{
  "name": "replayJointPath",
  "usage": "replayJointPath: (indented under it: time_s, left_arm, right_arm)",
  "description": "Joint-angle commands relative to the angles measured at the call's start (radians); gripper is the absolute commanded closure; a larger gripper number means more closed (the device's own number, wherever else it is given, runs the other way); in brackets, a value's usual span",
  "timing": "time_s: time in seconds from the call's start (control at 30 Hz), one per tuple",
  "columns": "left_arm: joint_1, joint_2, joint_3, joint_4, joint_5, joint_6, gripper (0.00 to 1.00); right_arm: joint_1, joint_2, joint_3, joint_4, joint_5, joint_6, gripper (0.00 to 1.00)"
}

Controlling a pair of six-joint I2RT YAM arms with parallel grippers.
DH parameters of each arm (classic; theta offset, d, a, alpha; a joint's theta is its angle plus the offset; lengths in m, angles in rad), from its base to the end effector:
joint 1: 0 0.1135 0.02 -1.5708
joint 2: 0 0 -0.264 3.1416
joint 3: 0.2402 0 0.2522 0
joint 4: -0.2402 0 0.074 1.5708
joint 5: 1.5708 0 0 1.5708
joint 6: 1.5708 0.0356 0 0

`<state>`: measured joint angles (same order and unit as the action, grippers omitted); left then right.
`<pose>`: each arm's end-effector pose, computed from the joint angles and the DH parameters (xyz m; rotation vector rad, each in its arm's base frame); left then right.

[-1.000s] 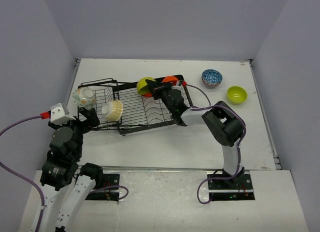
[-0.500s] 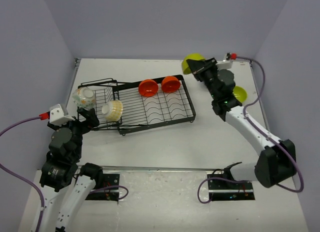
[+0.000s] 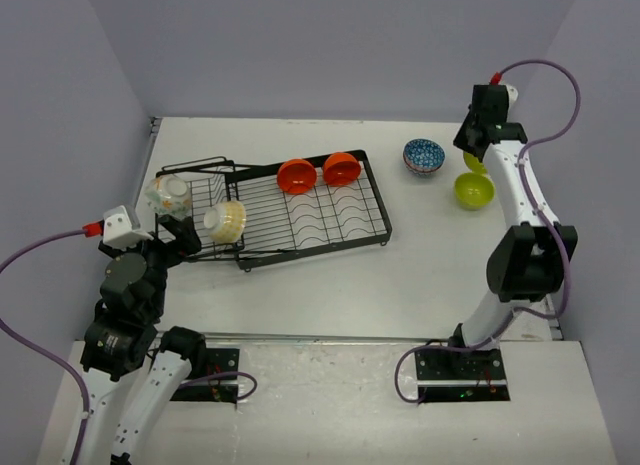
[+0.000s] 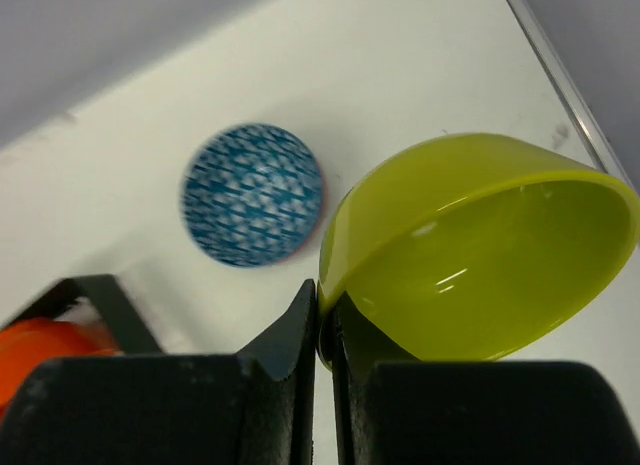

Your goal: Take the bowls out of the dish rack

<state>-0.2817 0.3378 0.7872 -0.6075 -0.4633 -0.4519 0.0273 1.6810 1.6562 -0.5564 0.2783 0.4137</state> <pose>0.0717 -0.0042 0.3448 -0.4798 1.6457 -0.1442 0.3860 0.0008 0.3704 0.5646 2.0509 -0.0396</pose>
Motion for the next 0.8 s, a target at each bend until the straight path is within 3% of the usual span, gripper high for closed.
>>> replayJointPath:
  time_s: [0.0, 0.13, 0.43, 0.77]
  left_arm:
    - [0.006, 0.004, 0.003, 0.04, 0.011, 0.015, 0.0]
    - [0.006, 0.018, 0.001, 0.049, 0.032, 0.021, 0.0]
    - [0.006, 0.018, 0.003, 0.046, 0.029, 0.022, 0.0]
    - [0.006, 0.023, 0.003, 0.046, 0.034, 0.022, 0.0]
  right_arm:
    - [-0.061, 0.095, 0.118, -0.195, -0.002, -0.095, 1.0]
    - [-0.098, 0.255, 0.29, -0.345, -0.005, -0.125, 1.0]
    - [-0.113, 0.393, 0.336, -0.444, -0.027, -0.194, 1.0]
    - [-0.086, 0.444, 0.336, -0.448, 0.005, -0.205, 1.0]
